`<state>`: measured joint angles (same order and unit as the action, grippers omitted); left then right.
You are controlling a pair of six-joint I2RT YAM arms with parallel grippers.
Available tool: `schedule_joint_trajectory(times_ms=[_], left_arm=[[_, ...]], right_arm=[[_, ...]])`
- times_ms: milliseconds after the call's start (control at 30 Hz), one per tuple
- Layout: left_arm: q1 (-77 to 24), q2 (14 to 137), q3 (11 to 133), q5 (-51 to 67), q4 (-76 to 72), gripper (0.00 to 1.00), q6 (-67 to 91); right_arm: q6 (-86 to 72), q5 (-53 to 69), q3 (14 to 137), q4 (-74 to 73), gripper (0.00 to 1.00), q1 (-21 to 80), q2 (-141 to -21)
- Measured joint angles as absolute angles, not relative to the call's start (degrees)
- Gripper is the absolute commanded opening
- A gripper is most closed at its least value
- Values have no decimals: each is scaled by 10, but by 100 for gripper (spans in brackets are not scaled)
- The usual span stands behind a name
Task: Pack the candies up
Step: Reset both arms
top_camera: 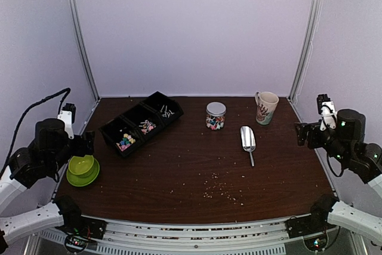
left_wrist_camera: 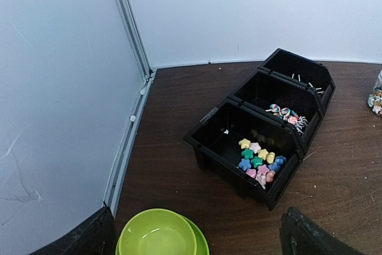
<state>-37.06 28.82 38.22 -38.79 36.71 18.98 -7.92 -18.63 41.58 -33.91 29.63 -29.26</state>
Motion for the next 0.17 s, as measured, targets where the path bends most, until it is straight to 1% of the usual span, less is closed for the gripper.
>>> schedule_joint_trajectory(times_ms=[167], left_arm=[[-371,292,382,-388,369,98,190]], right_arm=[[-79,-183,405,-336,99,296,-267]])
